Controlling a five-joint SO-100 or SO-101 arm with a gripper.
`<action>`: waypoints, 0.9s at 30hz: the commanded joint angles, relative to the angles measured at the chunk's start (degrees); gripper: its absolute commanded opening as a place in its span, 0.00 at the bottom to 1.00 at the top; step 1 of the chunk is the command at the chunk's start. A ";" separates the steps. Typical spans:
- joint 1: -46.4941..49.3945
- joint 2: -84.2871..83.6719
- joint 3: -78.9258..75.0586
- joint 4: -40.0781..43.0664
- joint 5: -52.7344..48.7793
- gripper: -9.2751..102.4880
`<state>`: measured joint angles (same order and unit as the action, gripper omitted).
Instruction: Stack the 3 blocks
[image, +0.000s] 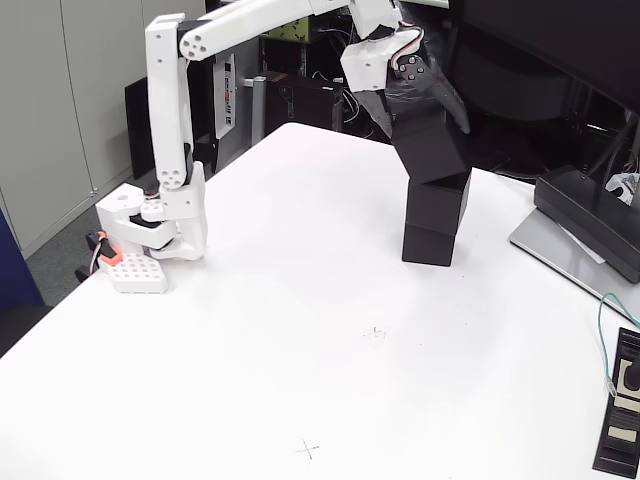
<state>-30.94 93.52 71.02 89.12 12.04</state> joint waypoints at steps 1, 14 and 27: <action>-0.26 0.18 -0.70 -0.62 -0.26 0.33; -0.35 0.18 -0.97 -0.62 -4.39 0.33; -0.35 0.26 -0.88 -0.62 -5.01 0.48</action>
<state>-31.20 93.52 71.10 89.12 7.91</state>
